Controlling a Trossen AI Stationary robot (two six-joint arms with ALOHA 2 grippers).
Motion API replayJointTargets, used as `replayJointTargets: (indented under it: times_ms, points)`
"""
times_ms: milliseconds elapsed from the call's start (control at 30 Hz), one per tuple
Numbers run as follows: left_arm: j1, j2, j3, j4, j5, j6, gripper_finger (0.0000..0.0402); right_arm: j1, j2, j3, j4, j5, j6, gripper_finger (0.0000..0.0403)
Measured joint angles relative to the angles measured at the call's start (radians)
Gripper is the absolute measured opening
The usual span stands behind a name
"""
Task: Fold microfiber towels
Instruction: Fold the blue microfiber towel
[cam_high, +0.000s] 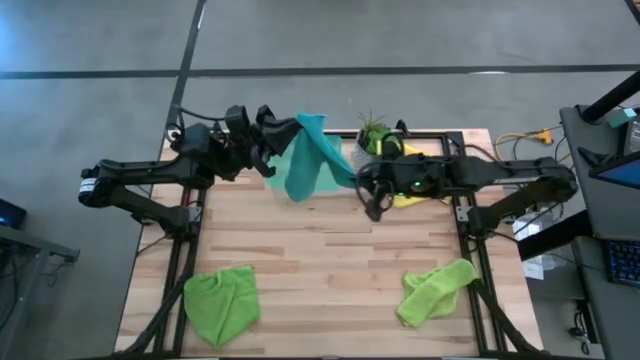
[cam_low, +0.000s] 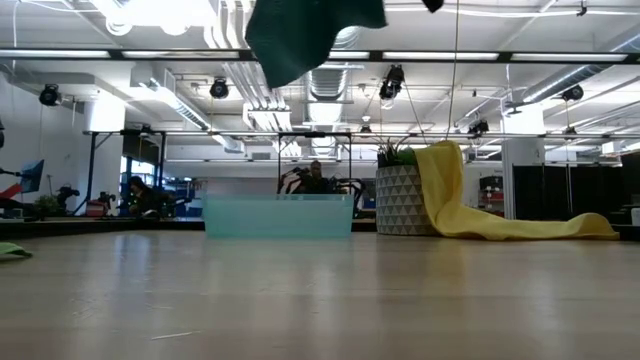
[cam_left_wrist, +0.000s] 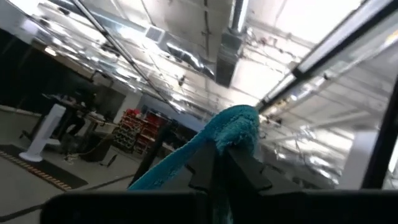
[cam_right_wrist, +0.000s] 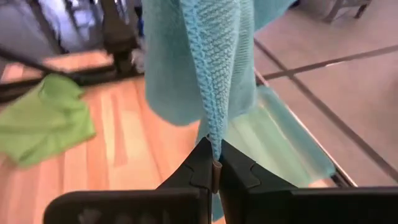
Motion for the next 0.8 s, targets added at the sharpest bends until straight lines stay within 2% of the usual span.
replayJointTargets:
  times_ms: [100, 267, 433, 600, 800]
  points:
    - [0.000, 0.000, 0.000, -0.061, 0.045, 0.012, 0.0065, 0.000, -0.049, 0.000, -0.079, -0.031, -0.001, 0.0009]
    - [0.000, 0.018, 0.000, -0.176, 0.118, 0.015, 0.0157, 0.000, -0.112, 0.001, -0.140, -0.082, -0.019, 0.0009]
    - [0.000, 0.042, 0.004, -0.298, 0.138, 0.057, 0.0234, -0.003, -0.128, 0.054, -0.280, -0.094, -0.039, 0.0009]
    - [0.000, 0.083, 0.021, -0.296, 0.142, 0.065, 0.0257, -0.005, -0.102, 0.139, -0.439, -0.106, -0.046, 0.0009]
    - [-0.003, 0.248, 0.150, -0.380, 0.224, 0.097, 0.0258, -0.019, -0.047, 0.246, -0.482, -0.137, -0.027, 0.0009]
